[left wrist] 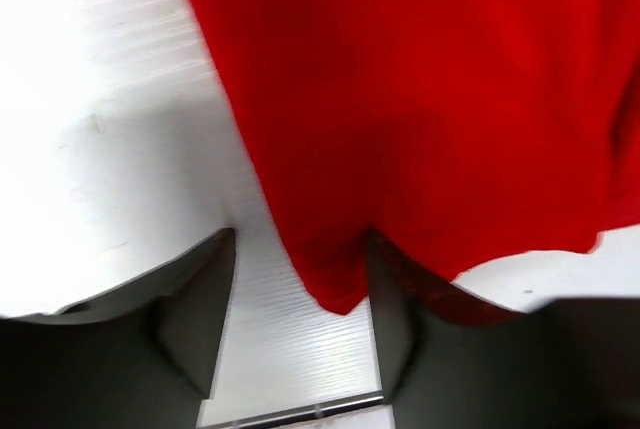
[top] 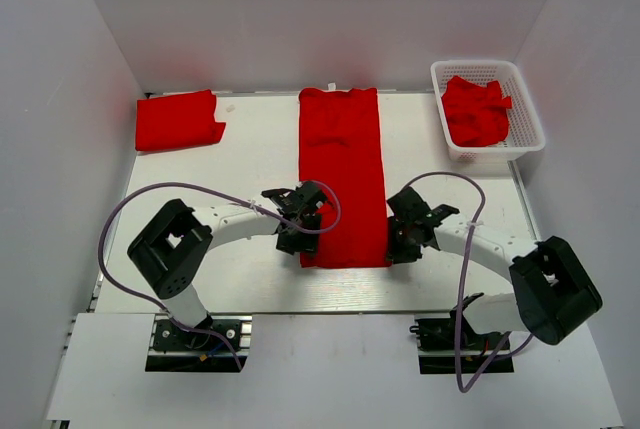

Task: Fold and stack the t-shirts
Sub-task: Grab the bottom of the folded rectangular tshirt with both arms

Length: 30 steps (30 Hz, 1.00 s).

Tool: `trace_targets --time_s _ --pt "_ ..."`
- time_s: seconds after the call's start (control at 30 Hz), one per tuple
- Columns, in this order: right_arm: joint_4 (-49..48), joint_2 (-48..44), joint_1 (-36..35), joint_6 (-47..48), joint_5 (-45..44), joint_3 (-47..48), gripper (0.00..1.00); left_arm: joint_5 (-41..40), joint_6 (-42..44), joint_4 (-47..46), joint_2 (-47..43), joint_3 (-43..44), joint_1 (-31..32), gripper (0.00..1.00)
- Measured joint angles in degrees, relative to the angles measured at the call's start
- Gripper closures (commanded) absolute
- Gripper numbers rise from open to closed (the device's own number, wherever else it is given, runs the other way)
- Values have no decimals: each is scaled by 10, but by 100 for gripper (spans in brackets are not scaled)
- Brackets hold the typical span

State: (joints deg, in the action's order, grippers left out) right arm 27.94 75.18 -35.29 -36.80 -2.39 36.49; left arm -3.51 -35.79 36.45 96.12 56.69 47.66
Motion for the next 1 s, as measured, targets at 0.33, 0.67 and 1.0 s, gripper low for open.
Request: trace_targets --time_s 0.33,0.67,1.0 --pt "-15 10 -1 12 17 1 100 60 30 -47 7 -7 2 100" --pt "-11 -54 -4 23 12 3 100 68 19 -36 -34 -11 1 100" --pt "10 27 -3 59 -49 113 100 66 17 -6 -9 103 -24 100"
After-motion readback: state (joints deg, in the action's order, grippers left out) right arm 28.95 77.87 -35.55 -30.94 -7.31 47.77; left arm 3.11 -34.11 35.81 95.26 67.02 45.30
